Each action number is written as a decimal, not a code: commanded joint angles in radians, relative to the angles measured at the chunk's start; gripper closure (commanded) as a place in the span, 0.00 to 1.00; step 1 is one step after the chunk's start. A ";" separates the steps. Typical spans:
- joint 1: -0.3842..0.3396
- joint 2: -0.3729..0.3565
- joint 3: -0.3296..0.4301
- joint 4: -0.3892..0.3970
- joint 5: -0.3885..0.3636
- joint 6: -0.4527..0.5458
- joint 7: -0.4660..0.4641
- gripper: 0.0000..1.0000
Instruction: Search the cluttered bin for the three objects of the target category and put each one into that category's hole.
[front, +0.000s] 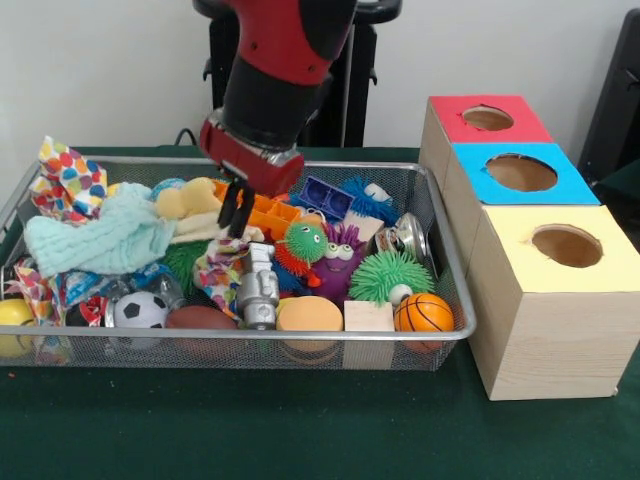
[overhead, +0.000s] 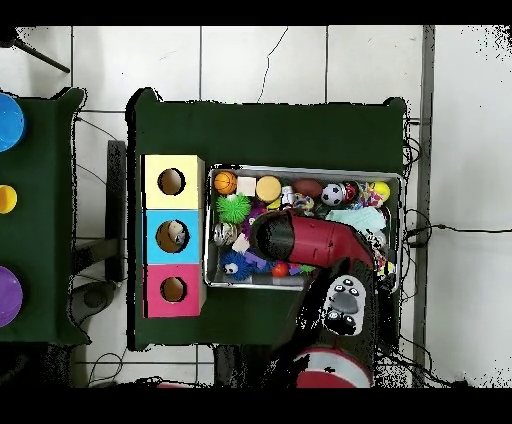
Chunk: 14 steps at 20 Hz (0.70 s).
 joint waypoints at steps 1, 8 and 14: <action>0.007 -0.168 0.223 0.142 0.060 0.062 0.040 1.00; -0.086 -0.138 0.370 0.180 0.107 0.090 0.010 1.00; -0.092 -0.116 0.395 0.182 0.106 0.097 0.026 1.00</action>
